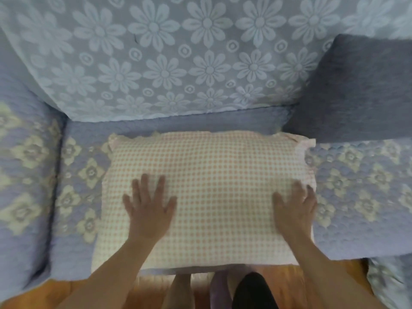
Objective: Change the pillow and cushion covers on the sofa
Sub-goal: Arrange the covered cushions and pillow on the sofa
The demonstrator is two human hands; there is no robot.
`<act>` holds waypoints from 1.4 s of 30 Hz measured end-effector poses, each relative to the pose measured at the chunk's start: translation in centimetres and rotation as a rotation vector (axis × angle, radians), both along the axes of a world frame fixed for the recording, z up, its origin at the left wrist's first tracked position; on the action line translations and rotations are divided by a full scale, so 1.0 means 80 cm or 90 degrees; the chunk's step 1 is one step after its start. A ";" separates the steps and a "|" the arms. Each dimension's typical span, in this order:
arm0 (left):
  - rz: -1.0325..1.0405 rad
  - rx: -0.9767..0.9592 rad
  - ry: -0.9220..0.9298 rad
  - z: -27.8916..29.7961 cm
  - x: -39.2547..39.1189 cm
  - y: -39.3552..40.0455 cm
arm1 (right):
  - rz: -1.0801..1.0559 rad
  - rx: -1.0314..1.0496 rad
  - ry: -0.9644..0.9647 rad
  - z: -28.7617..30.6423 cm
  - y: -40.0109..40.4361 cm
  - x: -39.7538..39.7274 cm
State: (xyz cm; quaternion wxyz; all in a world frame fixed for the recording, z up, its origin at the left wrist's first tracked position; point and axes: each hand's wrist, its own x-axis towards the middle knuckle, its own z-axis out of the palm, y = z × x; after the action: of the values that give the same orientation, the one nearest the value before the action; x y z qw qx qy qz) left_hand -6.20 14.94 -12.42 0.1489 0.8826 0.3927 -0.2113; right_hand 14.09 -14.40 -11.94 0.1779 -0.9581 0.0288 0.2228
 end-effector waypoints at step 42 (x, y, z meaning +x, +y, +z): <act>0.329 -0.390 -0.212 0.345 0.165 0.022 | 0.196 0.218 0.312 0.309 0.144 0.150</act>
State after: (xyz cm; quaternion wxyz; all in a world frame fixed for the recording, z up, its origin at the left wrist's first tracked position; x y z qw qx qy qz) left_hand 6.96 16.73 15.16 0.5132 0.6924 0.4906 -0.1283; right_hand 26.10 -2.92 12.81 0.2880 -0.8255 -0.1126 0.4722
